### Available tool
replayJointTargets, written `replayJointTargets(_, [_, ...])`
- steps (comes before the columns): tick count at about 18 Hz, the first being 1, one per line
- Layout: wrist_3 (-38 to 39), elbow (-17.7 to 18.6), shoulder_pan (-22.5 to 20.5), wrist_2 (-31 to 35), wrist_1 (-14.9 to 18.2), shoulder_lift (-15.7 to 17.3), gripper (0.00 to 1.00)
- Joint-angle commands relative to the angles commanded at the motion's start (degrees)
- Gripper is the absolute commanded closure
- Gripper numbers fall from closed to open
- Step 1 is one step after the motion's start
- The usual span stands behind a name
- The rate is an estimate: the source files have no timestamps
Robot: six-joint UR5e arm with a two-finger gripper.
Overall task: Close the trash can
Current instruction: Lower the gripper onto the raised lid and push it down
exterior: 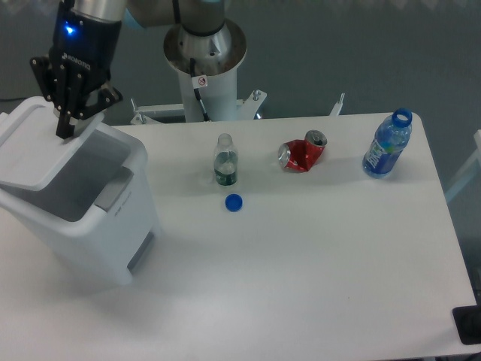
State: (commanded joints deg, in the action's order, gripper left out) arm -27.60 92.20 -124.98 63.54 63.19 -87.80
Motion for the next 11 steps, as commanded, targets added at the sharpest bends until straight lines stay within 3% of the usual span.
replayJointTargets(11, [0.0,-0.17,-0.09,1.67,-0.09,-2.46,1.0])
